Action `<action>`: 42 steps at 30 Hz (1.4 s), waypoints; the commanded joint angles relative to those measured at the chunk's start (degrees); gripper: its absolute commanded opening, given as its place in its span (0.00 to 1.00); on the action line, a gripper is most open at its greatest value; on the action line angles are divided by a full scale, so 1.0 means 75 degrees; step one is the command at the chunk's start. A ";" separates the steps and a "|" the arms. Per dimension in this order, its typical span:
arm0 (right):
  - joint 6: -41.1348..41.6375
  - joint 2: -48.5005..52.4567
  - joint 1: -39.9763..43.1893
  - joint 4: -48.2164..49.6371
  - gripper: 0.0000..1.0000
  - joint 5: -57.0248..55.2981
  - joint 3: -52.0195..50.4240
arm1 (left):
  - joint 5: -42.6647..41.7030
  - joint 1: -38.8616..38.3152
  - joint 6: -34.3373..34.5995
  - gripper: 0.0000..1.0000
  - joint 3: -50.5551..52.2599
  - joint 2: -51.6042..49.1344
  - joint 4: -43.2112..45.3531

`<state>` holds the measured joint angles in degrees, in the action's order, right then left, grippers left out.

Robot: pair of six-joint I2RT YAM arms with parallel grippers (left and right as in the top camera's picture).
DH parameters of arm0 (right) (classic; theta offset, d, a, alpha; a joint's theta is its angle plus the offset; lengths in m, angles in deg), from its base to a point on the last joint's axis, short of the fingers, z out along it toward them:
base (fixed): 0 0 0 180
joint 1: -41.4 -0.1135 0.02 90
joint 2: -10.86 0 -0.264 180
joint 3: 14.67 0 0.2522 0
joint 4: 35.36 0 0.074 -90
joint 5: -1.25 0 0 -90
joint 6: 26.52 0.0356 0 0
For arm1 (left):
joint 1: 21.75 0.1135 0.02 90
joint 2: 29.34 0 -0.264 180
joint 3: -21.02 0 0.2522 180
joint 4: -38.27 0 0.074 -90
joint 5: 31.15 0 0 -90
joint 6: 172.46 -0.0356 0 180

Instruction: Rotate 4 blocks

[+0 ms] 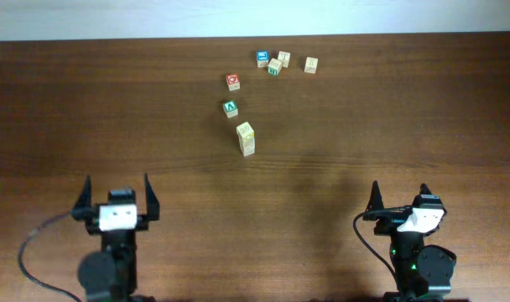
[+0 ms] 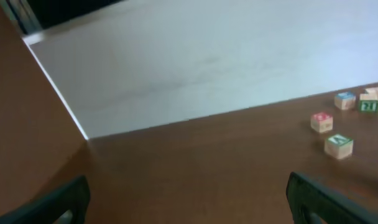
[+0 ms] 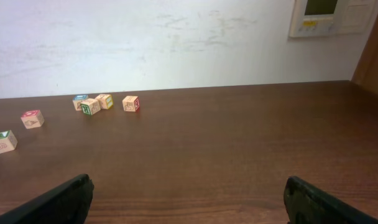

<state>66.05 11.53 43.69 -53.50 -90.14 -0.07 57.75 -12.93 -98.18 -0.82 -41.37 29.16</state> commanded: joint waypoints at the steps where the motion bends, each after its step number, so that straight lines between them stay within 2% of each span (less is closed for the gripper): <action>1: -0.0032 -0.0055 0.0050 -0.0012 0.98 0.0047 -0.0070 | -0.0058 0.0047 -0.0729 0.99 0.0965 0.1142 0.0117; 2: -0.0032 -0.0055 0.0050 -0.0012 0.98 0.0044 -0.0070 | -0.0012 0.0047 -0.0758 0.99 0.1008 0.1504 -0.0455; 6: -0.0032 -0.0055 0.0050 -0.0012 0.98 0.0047 -0.0070 | 0.0052 0.0052 -0.0685 0.99 0.1014 0.1568 -0.1265; 42: -0.0032 -0.0055 0.0050 -0.0012 0.98 0.0044 -0.0070 | 0.0055 0.0041 -0.0603 0.99 0.1011 0.1556 -0.1256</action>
<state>66.07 11.55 43.69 -53.52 -90.12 -0.07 57.79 -12.93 -102.44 6.35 -30.18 19.80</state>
